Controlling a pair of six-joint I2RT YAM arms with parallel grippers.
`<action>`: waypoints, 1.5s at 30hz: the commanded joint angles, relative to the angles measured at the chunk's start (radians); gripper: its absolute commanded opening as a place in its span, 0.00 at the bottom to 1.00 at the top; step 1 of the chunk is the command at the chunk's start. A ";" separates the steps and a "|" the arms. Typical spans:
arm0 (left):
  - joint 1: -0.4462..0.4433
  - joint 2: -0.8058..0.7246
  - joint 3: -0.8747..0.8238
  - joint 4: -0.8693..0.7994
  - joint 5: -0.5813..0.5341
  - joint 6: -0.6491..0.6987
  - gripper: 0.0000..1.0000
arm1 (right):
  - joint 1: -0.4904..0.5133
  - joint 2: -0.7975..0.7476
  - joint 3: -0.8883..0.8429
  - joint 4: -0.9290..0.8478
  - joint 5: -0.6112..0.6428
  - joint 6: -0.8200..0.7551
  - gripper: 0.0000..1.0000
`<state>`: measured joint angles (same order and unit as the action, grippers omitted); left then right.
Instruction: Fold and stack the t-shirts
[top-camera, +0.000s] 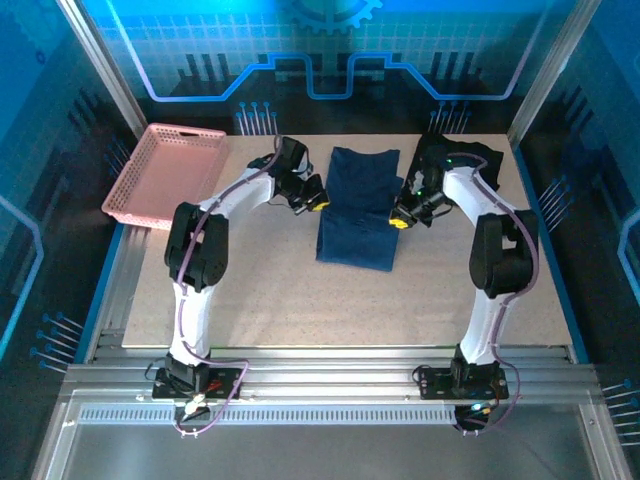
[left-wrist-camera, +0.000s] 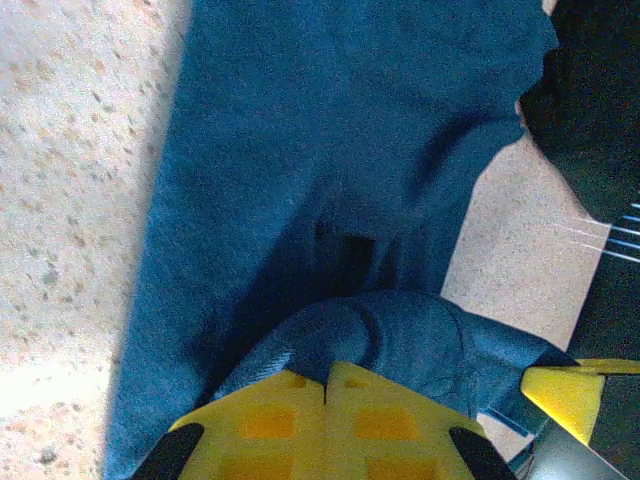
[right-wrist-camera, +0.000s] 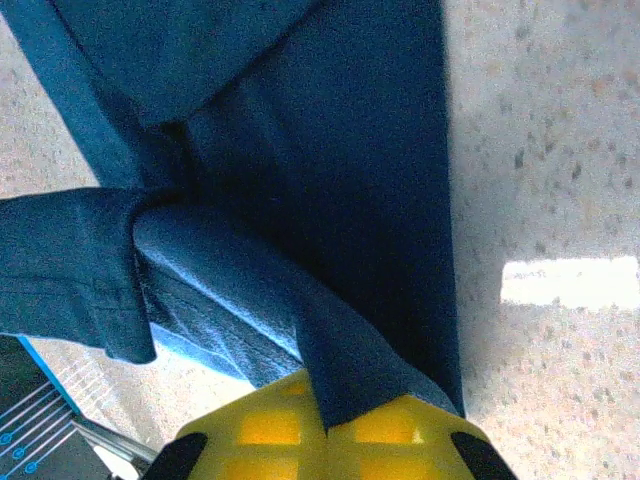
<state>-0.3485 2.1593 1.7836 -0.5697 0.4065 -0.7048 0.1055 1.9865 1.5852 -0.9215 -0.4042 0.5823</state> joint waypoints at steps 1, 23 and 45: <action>0.028 0.027 0.062 -0.055 0.021 0.047 0.00 | -0.016 0.056 0.078 -0.033 -0.013 -0.018 0.00; 0.093 0.337 0.448 0.024 0.120 -0.079 0.40 | -0.085 0.324 0.301 0.226 -0.162 0.225 0.39; 0.004 -0.161 -0.075 0.108 0.012 0.019 0.44 | -0.014 -0.124 -0.075 0.254 -0.132 0.100 0.27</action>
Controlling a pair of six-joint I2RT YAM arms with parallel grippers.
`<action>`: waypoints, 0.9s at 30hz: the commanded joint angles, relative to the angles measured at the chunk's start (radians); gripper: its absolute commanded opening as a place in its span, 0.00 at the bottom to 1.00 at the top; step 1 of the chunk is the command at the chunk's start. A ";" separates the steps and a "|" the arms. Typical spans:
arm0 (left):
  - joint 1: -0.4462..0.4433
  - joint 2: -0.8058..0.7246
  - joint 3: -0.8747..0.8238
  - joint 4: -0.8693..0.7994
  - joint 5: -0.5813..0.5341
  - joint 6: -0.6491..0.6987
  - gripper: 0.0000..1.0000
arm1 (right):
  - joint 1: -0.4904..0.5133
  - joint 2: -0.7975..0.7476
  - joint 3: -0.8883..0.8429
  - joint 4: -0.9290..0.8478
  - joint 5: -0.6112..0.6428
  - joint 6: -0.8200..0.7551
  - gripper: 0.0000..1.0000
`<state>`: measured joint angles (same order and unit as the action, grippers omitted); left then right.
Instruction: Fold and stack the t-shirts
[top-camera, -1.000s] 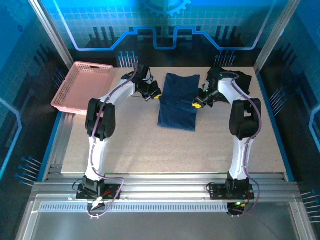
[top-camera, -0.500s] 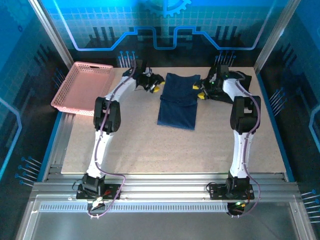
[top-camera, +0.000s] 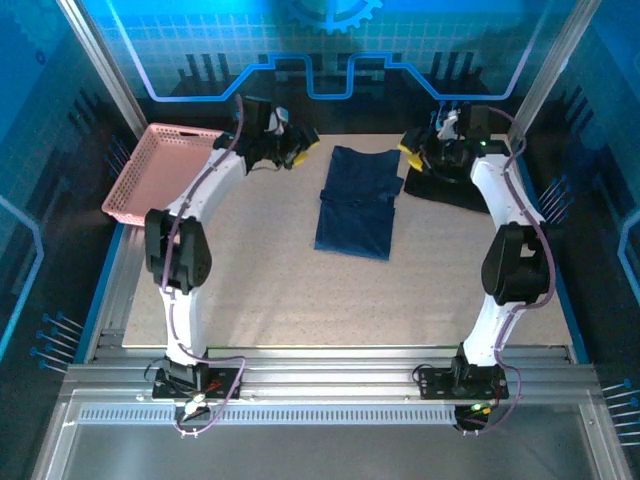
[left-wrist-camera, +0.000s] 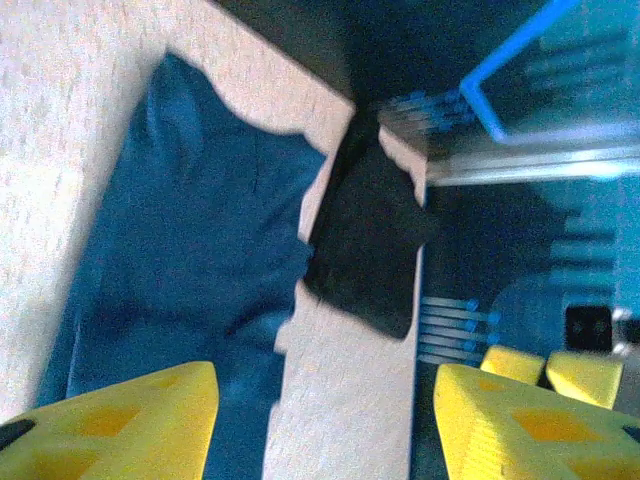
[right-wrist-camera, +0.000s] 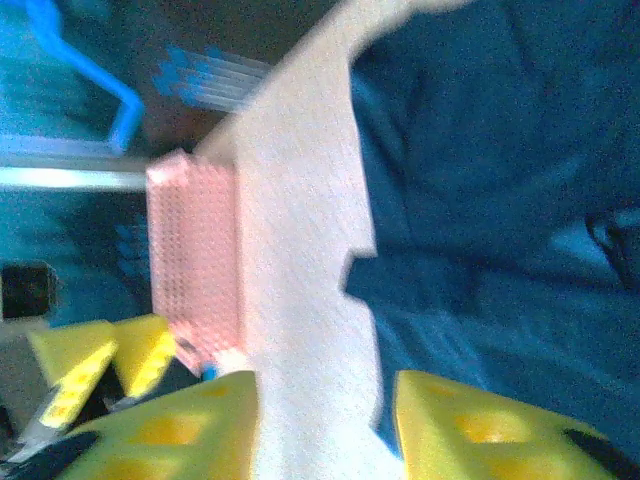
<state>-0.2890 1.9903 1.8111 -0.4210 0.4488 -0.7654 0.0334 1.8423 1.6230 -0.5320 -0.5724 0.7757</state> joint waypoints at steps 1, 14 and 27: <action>-0.076 0.014 -0.132 -0.026 -0.034 0.076 0.37 | 0.072 0.024 -0.158 -0.100 0.041 -0.084 0.19; -0.200 0.266 -0.070 -0.028 -0.138 0.023 0.09 | 0.171 0.294 -0.051 -0.093 0.132 -0.053 0.04; -0.136 0.497 0.319 -0.069 -0.223 -0.006 0.19 | 0.163 0.465 0.214 -0.089 0.270 0.018 0.13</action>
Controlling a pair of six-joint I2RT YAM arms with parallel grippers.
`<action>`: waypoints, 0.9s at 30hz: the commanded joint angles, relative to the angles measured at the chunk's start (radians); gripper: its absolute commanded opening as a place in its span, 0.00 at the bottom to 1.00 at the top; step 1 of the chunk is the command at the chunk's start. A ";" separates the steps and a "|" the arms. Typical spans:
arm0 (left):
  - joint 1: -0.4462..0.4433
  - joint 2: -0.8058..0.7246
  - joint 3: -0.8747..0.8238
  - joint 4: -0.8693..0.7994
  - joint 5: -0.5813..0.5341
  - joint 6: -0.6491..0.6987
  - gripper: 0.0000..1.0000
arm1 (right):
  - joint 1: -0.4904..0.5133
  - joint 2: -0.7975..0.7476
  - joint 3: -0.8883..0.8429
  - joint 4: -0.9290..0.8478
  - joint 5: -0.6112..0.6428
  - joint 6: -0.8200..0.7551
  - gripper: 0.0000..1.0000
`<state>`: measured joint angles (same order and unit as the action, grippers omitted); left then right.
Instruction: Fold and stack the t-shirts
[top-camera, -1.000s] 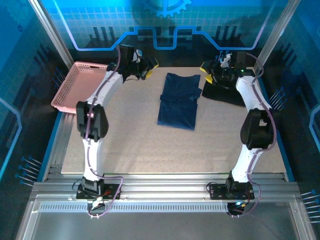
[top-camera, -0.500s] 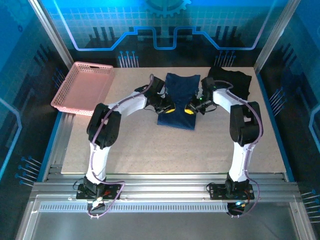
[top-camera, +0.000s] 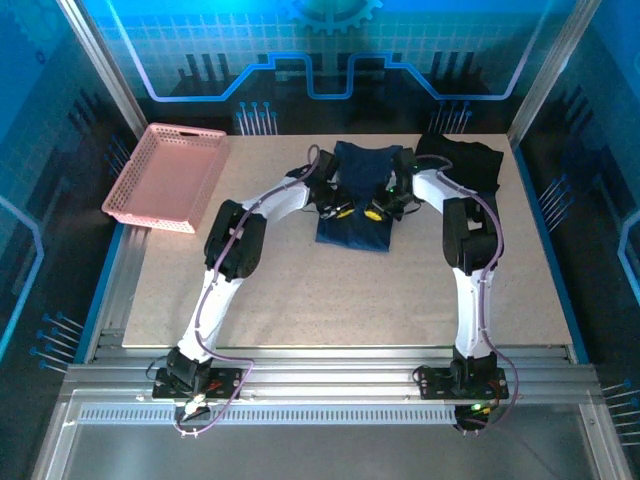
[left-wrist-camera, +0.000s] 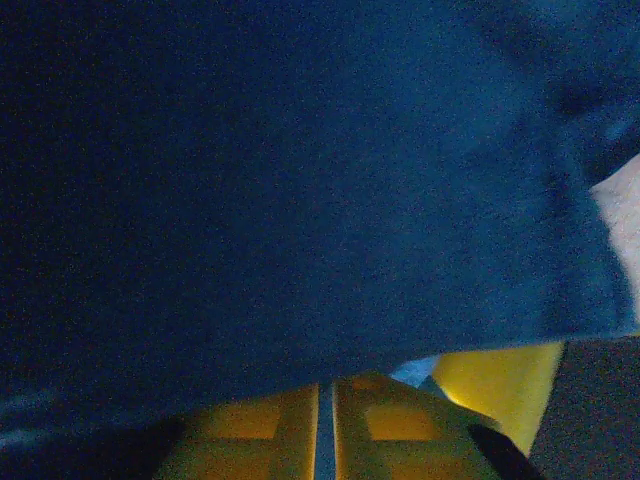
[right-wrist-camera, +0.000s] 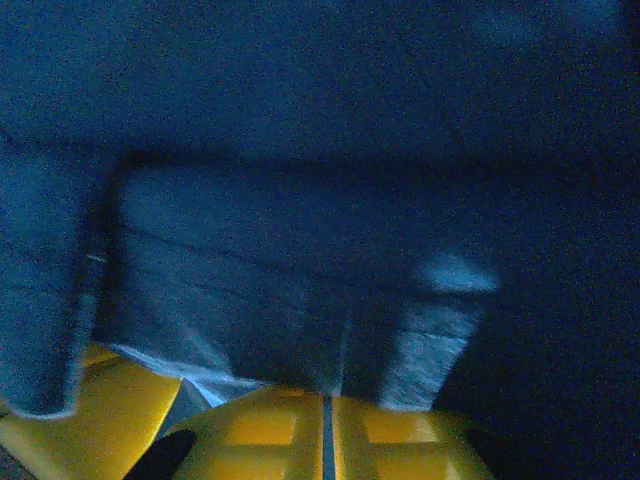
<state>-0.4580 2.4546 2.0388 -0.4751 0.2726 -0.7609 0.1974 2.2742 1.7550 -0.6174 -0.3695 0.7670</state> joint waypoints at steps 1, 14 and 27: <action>0.041 0.053 0.136 -0.023 -0.053 -0.003 0.21 | -0.005 0.046 0.120 -0.005 0.089 0.054 0.13; 0.147 -0.135 0.152 0.047 -0.111 0.027 0.53 | -0.004 -0.028 0.391 -0.029 0.207 -0.021 0.52; 0.135 -0.607 -0.663 0.178 0.103 0.079 0.67 | -0.015 -0.646 -0.513 0.125 0.041 -0.136 0.84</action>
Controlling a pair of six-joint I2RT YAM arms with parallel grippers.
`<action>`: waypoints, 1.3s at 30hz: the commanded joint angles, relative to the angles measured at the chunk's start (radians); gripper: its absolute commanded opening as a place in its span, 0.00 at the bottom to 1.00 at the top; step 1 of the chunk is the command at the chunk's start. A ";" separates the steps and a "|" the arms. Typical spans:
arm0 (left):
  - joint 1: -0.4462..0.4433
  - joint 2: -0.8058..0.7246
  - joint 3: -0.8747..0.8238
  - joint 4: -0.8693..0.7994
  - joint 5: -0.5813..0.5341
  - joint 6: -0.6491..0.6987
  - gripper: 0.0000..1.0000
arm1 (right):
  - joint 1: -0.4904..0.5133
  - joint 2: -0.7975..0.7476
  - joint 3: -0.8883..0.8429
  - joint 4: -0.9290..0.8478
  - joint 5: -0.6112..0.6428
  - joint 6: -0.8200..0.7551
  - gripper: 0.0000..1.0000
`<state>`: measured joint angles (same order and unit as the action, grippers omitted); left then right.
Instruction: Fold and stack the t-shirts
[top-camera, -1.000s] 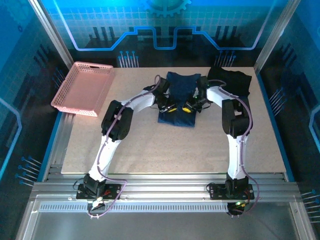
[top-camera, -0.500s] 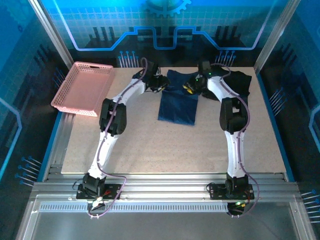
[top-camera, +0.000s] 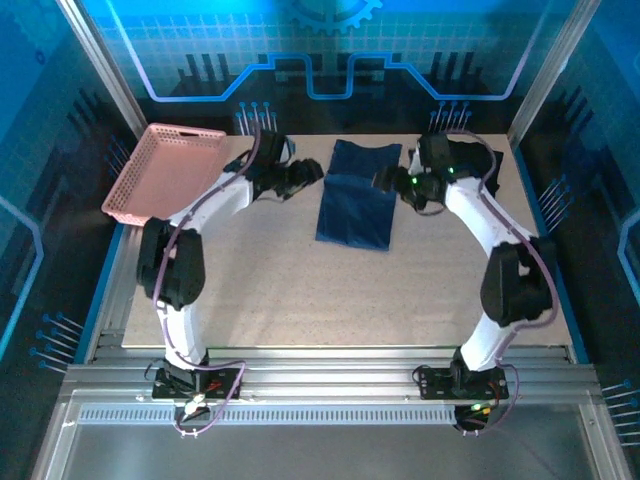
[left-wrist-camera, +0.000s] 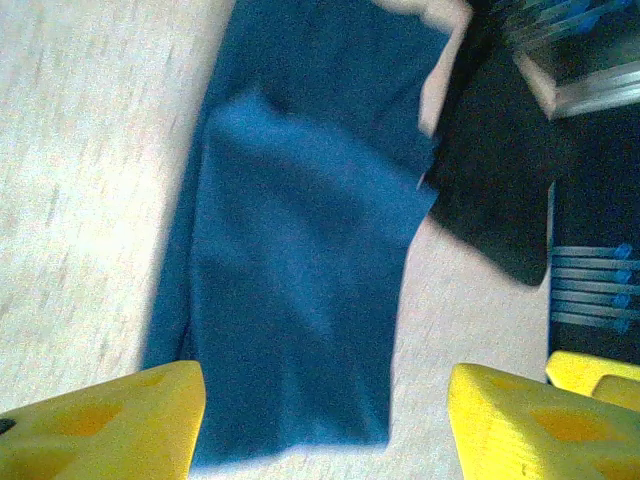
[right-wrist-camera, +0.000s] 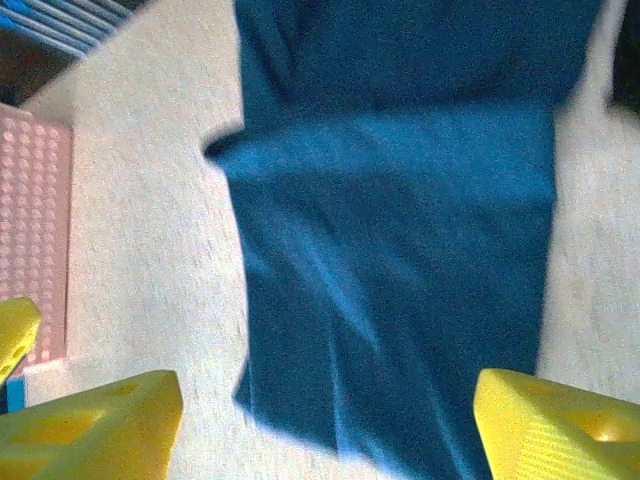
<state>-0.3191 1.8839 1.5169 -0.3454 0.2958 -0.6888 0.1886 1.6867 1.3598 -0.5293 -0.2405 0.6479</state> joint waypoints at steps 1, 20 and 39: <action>-0.007 -0.052 -0.191 0.066 0.096 -0.006 0.67 | -0.008 -0.083 -0.179 0.052 -0.105 -0.007 0.84; -0.038 0.149 -0.281 0.264 0.163 -0.161 0.59 | -0.051 0.123 -0.359 0.350 -0.255 0.194 0.78; -0.084 0.082 -0.293 0.117 0.077 -0.084 0.00 | -0.029 0.056 -0.333 0.122 -0.199 0.196 0.00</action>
<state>-0.4118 2.0777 1.2892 -0.1089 0.4057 -0.8513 0.1501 1.8484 1.0481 -0.3061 -0.4534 0.8776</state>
